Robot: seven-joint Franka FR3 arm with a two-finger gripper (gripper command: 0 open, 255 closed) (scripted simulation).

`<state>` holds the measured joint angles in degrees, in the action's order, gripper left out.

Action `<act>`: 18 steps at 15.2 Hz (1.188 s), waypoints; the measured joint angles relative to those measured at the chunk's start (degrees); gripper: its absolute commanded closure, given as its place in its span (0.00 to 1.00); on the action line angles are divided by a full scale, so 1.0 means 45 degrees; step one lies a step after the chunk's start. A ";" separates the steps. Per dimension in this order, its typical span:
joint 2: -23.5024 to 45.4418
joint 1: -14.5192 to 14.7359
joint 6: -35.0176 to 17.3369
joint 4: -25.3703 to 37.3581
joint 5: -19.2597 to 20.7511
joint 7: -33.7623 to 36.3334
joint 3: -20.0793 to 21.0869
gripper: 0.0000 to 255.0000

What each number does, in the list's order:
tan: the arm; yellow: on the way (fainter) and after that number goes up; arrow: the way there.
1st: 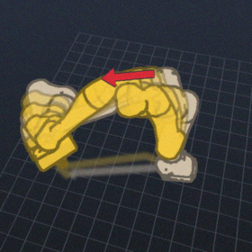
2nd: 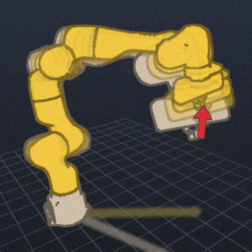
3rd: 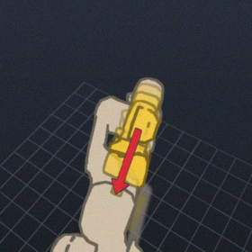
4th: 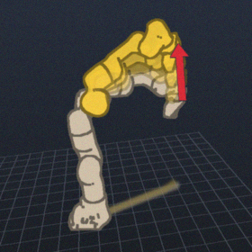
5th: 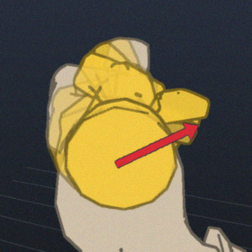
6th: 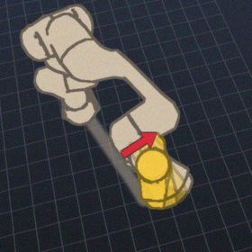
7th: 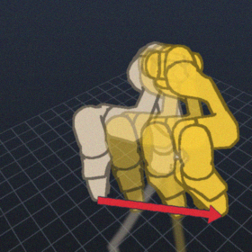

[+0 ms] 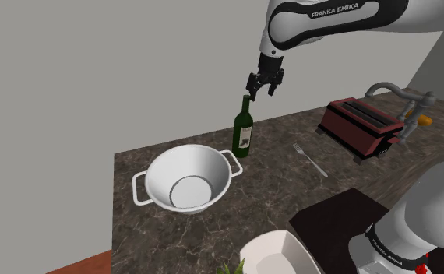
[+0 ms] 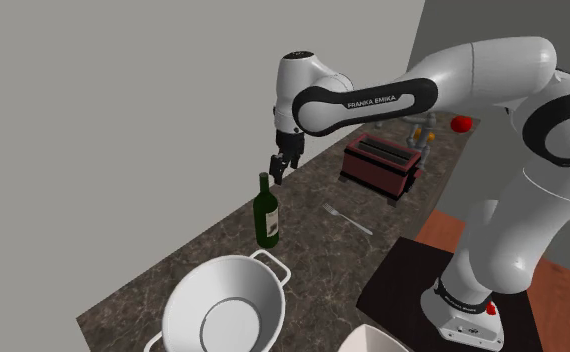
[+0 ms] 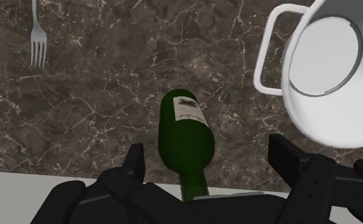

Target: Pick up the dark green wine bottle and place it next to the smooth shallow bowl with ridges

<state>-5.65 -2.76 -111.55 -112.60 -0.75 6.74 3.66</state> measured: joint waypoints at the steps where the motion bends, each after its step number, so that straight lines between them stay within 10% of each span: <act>1: 0.0467 -0.0001 -0.0104 0.0389 0.0064 0.0163 0.0023 0.00; 7: 0.2973 -0.0039 -0.0466 0.2668 0.0407 0.0785 -0.0029 0.00; 18: 0.3460 -0.0052 -0.1545 0.2089 0.0458 0.0826 -0.0056 0.00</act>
<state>9.92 -2.99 -118.50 -103.20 1.31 10.46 3.41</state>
